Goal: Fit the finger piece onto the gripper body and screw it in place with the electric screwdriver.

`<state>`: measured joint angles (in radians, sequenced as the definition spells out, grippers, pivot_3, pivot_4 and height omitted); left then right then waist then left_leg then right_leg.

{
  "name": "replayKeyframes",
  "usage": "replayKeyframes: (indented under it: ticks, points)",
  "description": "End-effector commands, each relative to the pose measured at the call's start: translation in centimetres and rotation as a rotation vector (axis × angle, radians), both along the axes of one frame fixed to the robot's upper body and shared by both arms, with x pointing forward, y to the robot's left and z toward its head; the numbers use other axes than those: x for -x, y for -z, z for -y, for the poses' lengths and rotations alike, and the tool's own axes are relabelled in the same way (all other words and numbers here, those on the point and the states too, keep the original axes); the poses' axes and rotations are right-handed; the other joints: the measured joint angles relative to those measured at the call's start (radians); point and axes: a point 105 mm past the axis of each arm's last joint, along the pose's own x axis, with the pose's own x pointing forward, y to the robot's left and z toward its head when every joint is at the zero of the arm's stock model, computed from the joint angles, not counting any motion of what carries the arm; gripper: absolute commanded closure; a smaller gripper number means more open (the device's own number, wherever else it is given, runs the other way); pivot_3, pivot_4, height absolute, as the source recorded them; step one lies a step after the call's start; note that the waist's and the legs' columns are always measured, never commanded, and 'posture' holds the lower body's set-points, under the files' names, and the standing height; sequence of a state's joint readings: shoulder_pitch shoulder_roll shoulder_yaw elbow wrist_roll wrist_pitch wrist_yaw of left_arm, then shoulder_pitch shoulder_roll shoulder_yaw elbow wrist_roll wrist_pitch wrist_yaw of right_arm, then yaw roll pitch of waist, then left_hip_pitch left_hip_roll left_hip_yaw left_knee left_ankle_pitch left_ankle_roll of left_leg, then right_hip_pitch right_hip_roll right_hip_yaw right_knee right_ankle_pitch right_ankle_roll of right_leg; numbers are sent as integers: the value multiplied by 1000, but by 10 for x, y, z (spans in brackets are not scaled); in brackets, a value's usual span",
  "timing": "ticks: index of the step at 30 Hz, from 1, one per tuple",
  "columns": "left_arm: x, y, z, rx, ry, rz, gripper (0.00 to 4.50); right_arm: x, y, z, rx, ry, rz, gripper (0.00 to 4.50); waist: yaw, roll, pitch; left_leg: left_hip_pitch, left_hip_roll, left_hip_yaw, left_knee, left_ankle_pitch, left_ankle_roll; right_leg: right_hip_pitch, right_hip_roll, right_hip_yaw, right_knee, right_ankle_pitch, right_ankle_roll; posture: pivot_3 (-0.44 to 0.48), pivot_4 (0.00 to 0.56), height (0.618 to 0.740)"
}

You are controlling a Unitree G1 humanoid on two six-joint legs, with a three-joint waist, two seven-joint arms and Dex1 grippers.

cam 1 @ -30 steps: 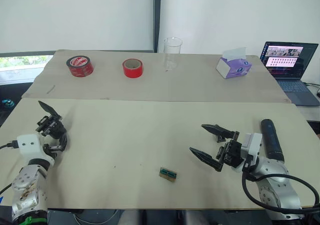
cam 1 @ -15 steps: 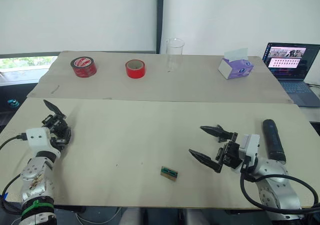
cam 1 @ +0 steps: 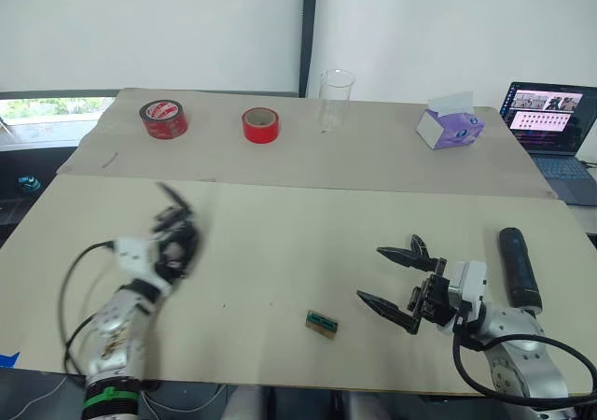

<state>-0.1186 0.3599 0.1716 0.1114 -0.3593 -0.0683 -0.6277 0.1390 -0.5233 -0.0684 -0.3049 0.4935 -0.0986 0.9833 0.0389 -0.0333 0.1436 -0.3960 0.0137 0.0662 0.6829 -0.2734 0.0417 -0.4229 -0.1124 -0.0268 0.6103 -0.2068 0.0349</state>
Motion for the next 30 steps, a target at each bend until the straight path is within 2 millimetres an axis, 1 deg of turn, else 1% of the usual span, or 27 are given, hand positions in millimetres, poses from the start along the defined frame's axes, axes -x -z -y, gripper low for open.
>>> replayKeyframes:
  ticks: [1, 3, 5, 7, 12, 20, 24, 30]
  points:
    - [3, -34, 50, -41, 198, 98, 2191, 8, -6, 5, 17, -14, 30, 0, -9, 1, 0, 0, 0, 0, 0, 0, 0, 0, 0, 1, 0, 0, 0, 0, 150, 740]
    - [10, -24, 84, -89, 346, 59, 2191, 12, -5, 8, 26, -15, 23, 0, -19, 2, 0, 1, 0, 0, 0, 0, 1, 0, 2, 2, 0, 0, 0, 0, 150, 740]
    - [16, -13, 105, -144, 461, 32, 2191, 14, -4, 13, 33, 1, 23, 0, -24, 3, 0, 2, 1, 1, 0, 0, 1, 0, 8, 1, 0, 0, 0, 0, 150, 740]
    - [19, -5, 117, -208, 527, 37, 2191, 18, -1, 16, 56, 2, 22, 0, -27, 3, 0, 2, 1, 2, 0, 0, 2, 1, 11, 2, 0, 0, 0, 0, 150, 740]
    - [24, 11, 137, -246, 664, -17, 2191, 30, 6, 24, 89, 30, 5, 0, -26, 3, 0, 4, 3, 2, 0, 1, 1, 0, 18, 7, 1, 0, 0, 0, 150, 740]
    - [19, 25, 145, -267, 686, -30, 2191, 35, 8, 28, 91, 79, 11, 0, -25, 4, 0, 4, 2, 3, 1, 1, 1, 1, 18, 11, 1, 0, 0, 0, 150, 740]
    - [13, 32, 138, -290, 663, -54, 2191, 36, 9, 29, 93, 89, 12, 0, -17, 5, -1, 6, 2, 3, 1, 1, 1, 3, 18, 11, 1, 0, 0, 0, 150, 740]
    - [17, 40, 127, -322, 699, -115, 2191, 35, 9, 31, 96, 99, 13, 0, -24, 7, -2, 7, 3, 4, 1, 1, 1, 3, 19, 11, 1, 0, 0, 0, 150, 740]
